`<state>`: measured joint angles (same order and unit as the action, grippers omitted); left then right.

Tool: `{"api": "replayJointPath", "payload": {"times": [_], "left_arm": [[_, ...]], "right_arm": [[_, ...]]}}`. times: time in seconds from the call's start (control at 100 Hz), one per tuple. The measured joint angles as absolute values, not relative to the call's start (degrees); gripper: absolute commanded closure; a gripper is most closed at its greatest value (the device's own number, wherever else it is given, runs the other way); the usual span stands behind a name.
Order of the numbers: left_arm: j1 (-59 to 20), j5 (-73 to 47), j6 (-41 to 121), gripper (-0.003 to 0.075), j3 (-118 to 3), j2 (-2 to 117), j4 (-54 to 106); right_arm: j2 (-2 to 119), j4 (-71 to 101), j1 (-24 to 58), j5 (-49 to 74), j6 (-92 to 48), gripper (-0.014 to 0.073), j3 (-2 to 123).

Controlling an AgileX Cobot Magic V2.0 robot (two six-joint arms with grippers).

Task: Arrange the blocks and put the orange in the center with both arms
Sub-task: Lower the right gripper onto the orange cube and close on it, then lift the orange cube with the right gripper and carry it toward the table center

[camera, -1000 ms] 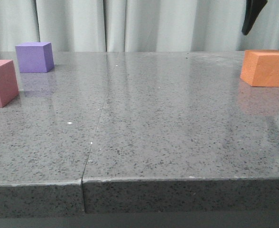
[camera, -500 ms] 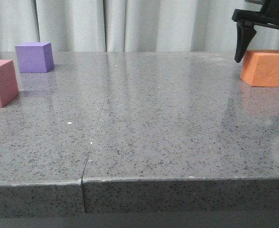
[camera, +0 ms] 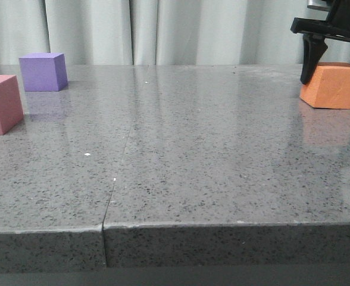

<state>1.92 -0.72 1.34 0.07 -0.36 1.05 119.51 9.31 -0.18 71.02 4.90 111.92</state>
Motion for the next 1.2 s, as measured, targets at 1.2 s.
{"api": "replayJointPath", "payload": {"times": [1.2], "left_arm": [[1.92, -0.72, 1.34, 0.0741, 0.07, -0.36, 1.05]], "right_arm": [[128.41, 14.43, 23.84, 71.16, 20.94, 0.0267, 128.60]]}}
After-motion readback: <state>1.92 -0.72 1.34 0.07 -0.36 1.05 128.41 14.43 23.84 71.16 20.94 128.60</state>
